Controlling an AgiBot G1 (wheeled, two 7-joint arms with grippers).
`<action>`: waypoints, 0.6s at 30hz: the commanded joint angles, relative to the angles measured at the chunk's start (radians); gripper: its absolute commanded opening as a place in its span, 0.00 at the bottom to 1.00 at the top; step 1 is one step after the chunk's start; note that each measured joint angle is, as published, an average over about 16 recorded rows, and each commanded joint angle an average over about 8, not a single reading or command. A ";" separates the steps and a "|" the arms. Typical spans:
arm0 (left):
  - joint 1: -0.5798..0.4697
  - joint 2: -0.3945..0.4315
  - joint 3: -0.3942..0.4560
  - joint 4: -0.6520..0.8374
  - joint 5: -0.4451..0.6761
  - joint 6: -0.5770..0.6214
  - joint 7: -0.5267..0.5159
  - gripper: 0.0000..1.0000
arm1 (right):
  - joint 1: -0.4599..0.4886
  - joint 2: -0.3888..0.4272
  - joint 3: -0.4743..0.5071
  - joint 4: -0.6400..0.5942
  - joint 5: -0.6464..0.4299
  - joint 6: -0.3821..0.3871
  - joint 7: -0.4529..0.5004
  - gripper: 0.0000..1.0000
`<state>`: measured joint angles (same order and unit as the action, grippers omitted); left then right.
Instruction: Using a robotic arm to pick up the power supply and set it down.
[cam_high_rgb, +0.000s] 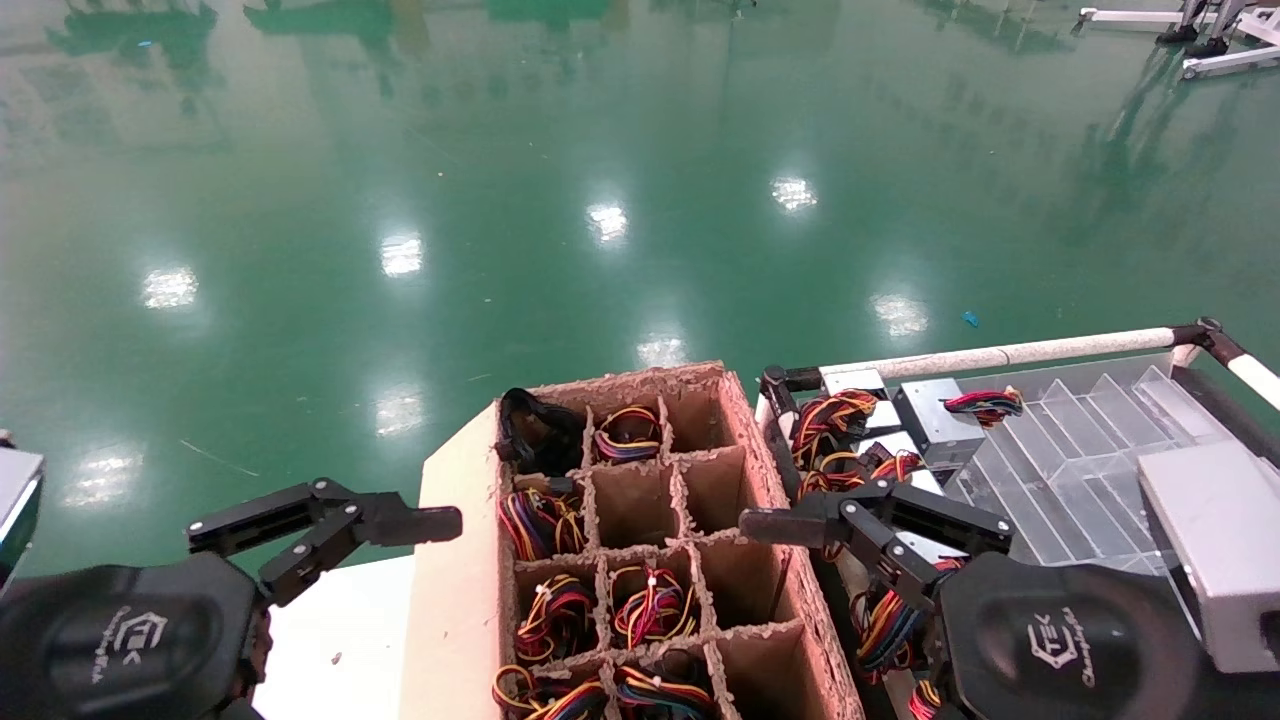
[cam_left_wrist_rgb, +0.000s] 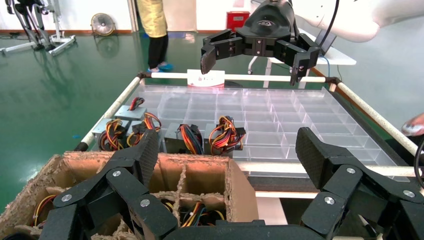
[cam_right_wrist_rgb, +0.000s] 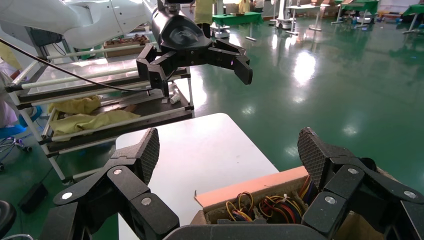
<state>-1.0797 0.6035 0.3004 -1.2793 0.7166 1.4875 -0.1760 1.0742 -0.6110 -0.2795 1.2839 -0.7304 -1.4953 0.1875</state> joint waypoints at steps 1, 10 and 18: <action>0.000 0.000 0.000 0.000 0.000 0.000 0.000 0.35 | 0.000 0.000 0.000 0.000 0.000 0.000 0.000 1.00; 0.000 0.000 0.000 0.000 0.000 0.000 0.000 0.00 | 0.000 0.000 0.000 0.000 0.000 0.000 0.000 1.00; 0.000 0.000 0.000 0.000 0.000 0.000 0.000 0.00 | 0.000 0.000 0.000 0.000 0.000 0.000 0.000 1.00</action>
<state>-1.0797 0.6035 0.3004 -1.2793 0.7166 1.4875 -0.1760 1.0742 -0.6110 -0.2795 1.2839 -0.7304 -1.4953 0.1875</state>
